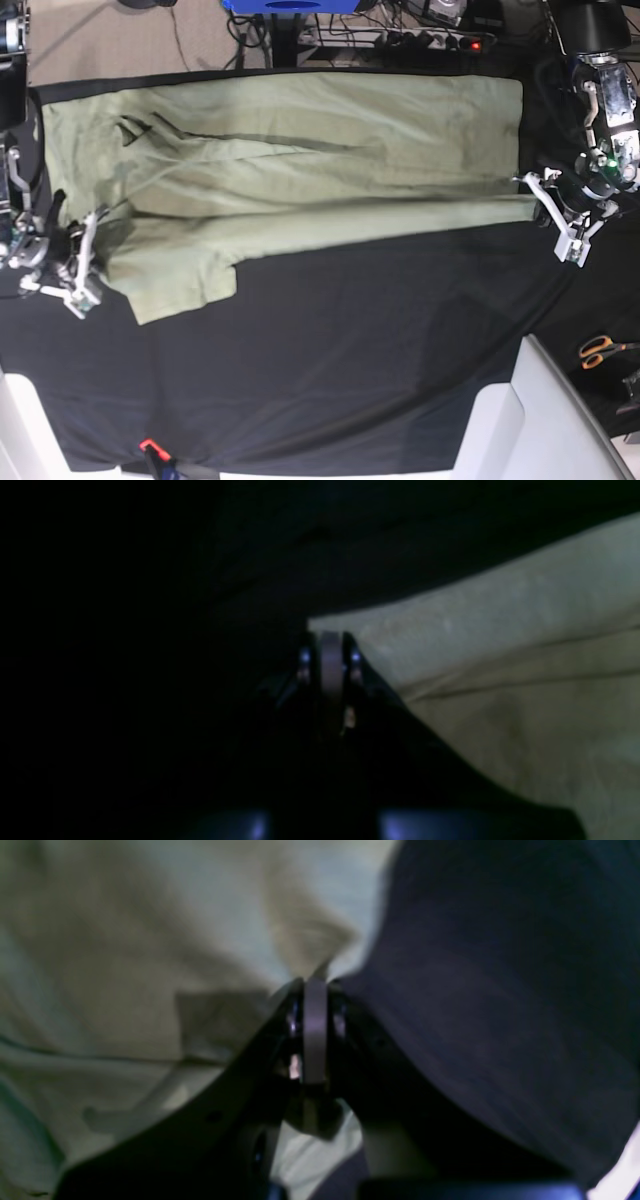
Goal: Fold the T-shirt properly
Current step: 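Drag the shirt with both grippers away from the robot's base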
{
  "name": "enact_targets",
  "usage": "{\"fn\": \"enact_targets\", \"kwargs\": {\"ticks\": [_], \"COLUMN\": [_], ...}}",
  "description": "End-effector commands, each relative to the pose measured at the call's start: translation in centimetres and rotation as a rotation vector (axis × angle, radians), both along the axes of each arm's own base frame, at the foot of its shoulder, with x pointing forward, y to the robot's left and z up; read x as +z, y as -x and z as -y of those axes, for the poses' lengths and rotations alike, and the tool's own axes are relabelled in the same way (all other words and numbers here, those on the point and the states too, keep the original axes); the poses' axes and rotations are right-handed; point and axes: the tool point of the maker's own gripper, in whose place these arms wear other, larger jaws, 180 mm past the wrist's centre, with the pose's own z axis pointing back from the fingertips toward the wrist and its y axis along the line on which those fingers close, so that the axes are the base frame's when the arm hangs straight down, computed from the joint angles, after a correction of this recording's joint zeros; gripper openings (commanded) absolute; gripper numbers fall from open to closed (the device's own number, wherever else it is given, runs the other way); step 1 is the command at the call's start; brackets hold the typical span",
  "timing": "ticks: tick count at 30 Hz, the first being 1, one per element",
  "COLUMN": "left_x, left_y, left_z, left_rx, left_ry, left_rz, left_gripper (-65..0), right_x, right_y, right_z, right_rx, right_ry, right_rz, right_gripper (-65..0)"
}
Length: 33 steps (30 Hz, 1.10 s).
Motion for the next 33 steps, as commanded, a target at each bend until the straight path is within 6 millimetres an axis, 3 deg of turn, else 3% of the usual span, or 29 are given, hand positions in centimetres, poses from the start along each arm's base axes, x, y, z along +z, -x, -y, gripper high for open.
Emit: {"fn": "enact_targets", "kwargs": {"ticks": [1,5,13,18,25,33], "left_x": [1.2,1.4,2.2,1.2,0.3,-0.3], "left_y": [-0.6,0.7,1.9,3.2,4.4,5.7], "left_z": [-0.6,-1.6,-1.0,-0.3,0.4,0.2], "left_rx": [-0.017,0.006,-0.026,-0.033,-0.032,-0.036], "left_ry": [-0.018,-0.031,-0.060,-0.046,-0.030,-0.036], "left_rz": [0.033,0.030,0.036,0.007,-0.017,-0.051], "left_gripper": [-65.0,-65.0,-65.0,-65.0,-65.0,-65.0], "right_x": [1.5,0.5,1.4,1.4,0.5,0.0], "right_y": [-1.1,0.1,1.9,3.4,6.5,8.2], "right_z": [0.9,1.2,3.3,4.3,3.5,1.9], "right_rx": [-0.010,-0.014,-0.057,-0.096,-0.134,-0.132], "right_ry": [0.008,0.011,0.053,0.084,0.090,0.089], "right_rz": [0.044,0.017,0.017,-0.014,-0.065,-0.099], "right_gripper": [-64.5,-64.7,-64.7,-64.7,-64.7,-64.5]}}
